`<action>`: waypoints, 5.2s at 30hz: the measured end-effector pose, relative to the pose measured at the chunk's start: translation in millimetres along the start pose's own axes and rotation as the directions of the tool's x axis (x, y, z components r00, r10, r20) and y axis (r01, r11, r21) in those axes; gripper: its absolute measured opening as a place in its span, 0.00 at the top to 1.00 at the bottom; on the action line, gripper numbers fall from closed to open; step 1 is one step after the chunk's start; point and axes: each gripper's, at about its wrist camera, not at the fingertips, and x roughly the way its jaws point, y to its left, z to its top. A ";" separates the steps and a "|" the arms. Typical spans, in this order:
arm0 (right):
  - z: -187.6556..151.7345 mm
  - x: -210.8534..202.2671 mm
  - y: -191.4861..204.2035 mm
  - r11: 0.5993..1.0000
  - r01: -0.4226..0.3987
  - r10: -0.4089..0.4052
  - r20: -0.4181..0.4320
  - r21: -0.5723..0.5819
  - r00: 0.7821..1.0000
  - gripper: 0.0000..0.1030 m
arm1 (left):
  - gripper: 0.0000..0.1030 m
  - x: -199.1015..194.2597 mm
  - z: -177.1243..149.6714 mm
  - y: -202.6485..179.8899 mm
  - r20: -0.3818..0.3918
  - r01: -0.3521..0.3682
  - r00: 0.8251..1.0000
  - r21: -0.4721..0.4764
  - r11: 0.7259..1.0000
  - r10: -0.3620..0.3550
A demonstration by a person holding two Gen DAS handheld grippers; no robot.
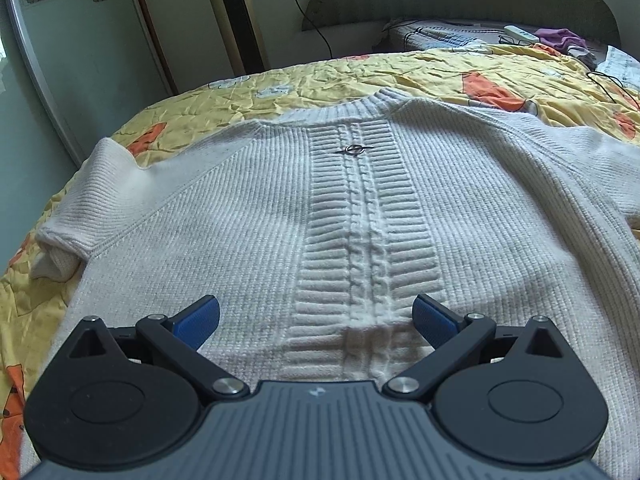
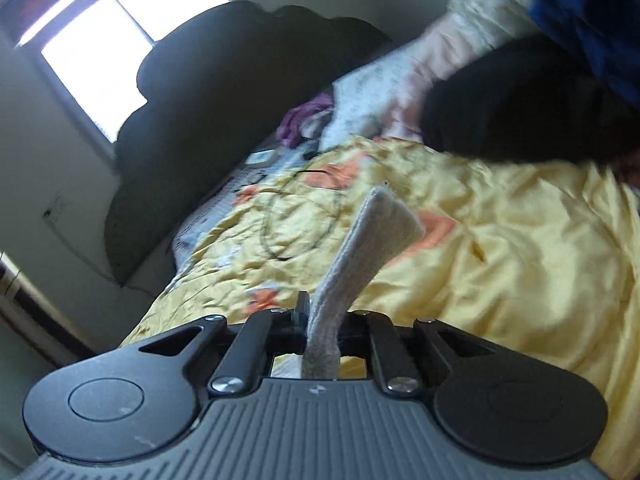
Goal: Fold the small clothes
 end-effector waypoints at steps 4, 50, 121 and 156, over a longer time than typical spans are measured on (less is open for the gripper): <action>-10.3 -11.4 41.4 0.992 -0.086 0.084 -0.025 -0.088 0.996 0.86 | 0.00 1.1 -0.7 4.4 -0.001 0.006 1.000 -0.009 1.000 -0.006; -188.3 -51.9 341.6 0.752 -0.386 0.283 -0.268 -0.534 0.921 0.86 | 0.00 -5.4 -5.4 110.3 0.097 -0.120 0.987 -0.079 0.990 0.128; -470.9 -111.6 496.2 -0.126 -0.598 0.388 -0.595 -0.791 0.704 0.47 | 0.00 15.3 -67.7 377.1 0.152 0.195 0.981 -0.805 0.560 -0.124; -501.2 -129.3 546.3 -0.205 -0.677 0.513 -0.667 -0.707 0.541 0.93 | 0.21 118.4 -101.1 435.7 0.468 0.377 0.827 -0.872 -0.313 -0.310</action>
